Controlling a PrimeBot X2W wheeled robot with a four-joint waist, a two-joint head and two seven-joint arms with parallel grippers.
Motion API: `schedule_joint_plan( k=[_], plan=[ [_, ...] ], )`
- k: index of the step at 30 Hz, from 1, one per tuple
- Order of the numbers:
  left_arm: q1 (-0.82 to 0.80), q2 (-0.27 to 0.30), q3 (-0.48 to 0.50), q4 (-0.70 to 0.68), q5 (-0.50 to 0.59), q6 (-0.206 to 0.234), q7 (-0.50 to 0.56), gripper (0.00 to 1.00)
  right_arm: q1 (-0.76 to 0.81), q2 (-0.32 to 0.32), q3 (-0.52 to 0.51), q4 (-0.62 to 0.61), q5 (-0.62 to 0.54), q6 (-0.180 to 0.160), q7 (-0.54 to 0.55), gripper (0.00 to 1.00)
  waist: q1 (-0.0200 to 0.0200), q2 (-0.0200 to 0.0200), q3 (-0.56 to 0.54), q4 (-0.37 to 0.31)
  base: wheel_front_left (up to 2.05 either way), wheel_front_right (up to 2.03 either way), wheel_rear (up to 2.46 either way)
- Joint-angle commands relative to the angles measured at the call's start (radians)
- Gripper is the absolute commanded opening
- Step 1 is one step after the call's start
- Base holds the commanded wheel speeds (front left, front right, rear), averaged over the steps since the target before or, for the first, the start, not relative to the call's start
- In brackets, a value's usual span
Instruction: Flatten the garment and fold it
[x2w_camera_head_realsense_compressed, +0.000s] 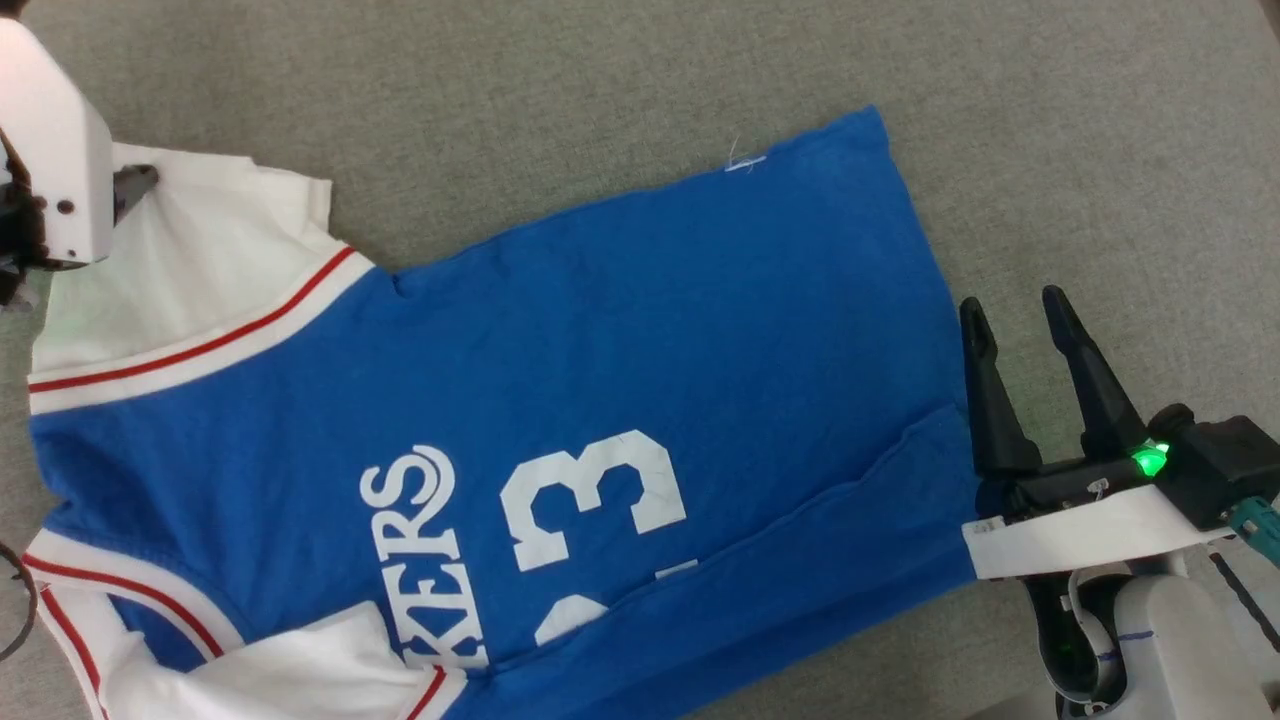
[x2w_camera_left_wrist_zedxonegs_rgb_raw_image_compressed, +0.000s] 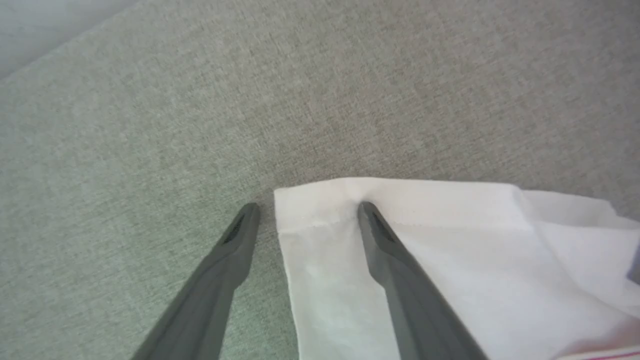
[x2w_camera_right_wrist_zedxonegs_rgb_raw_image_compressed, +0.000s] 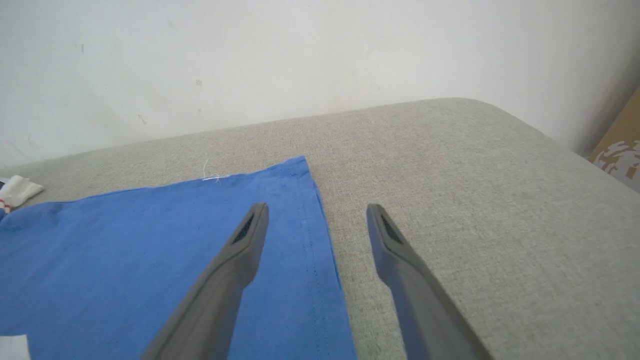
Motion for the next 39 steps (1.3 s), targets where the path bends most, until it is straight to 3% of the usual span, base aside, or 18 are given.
schedule_joint_plan(
  k=[1, 2, 3, 4, 8, 17, 22, 26, 31, 39],
  plan=[
    [0.023, -0.001, -0.016, 0.024, -0.004, 0.005, 0.012, 1.00, -0.016, 0.004, 0.000, 0.004, -0.006, -0.001, -0.009, 1.00, 0.0001, 0.0000, 0.005, -0.001, 0.00, 0.00, 0.00],
    [0.027, -0.006, -0.020, 0.026, -0.010, -0.001, 0.018, 1.00, -0.016, 0.005, -0.001, 0.005, -0.005, -0.001, -0.009, 1.00, 0.0001, 0.0000, 0.007, 0.003, 0.00, 0.00, 0.00],
    [0.032, -0.014, -0.021, 0.029, -0.023, -0.006, 0.028, 0.58, -0.014, 0.004, -0.002, 0.006, -0.006, -0.001, -0.010, 1.00, 0.0001, 0.0000, 0.007, 0.007, 0.00, 0.00, 0.00],
    [0.035, -0.024, -0.019, 0.032, -0.038, -0.010, 0.034, 0.00, -0.012, 0.003, -0.003, 0.008, -0.008, -0.001, -0.010, 1.00, 0.0001, 0.0000, 0.007, 0.012, 0.00, 0.00, 0.00],
    [0.043, -0.042, -0.016, 0.032, -0.041, -0.016, -0.019, 0.00, -0.007, -0.005, -0.011, 0.018, -0.016, -0.001, -0.008, 1.00, 0.0001, 0.0000, -0.005, 0.030, 0.00, 0.00, 0.00],
    [0.087, -0.114, -0.009, 0.029, 0.022, -0.010, -0.333, 0.00, 0.018, -0.081, -0.025, 0.000, 0.003, -0.001, 0.089, 1.00, 0.0001, 0.0000, -0.123, 0.123, 0.00, 0.00, 0.00],
    [0.149, -0.161, -0.039, -0.041, 0.064, -0.017, -0.491, 0.00, 0.017, -0.201, -0.020, -0.042, 0.057, -0.001, 0.269, 1.00, 0.0001, 0.0000, -0.186, 0.215, 0.00, 0.00, 0.00],
    [0.217, -0.182, -0.059, -0.130, 0.103, 0.001, -0.604, 0.00, -0.018, -0.332, 0.013, -0.052, 0.072, -0.001, 0.486, 1.00, 0.0001, 0.0000, -0.218, 0.280, 0.00, 0.00, 0.00],
    [0.305, -0.215, -0.083, -0.273, 0.134, 0.038, -0.702, 0.00, -0.106, -0.436, 0.013, -0.031, 0.137, -0.001, 0.714, 1.00, 0.0001, 0.0000, -0.219, 0.361, 0.00, 0.00, 0.00],
    [0.420, -0.253, -0.092, -0.466, 0.164, 0.123, -0.799, 0.00, -0.278, -0.524, 0.043, 0.091, 0.181, -0.001, 0.954, 1.00, 0.0001, 0.0000, -0.173, 0.461, 0.00, 0.00, 0.00]
  ],
)
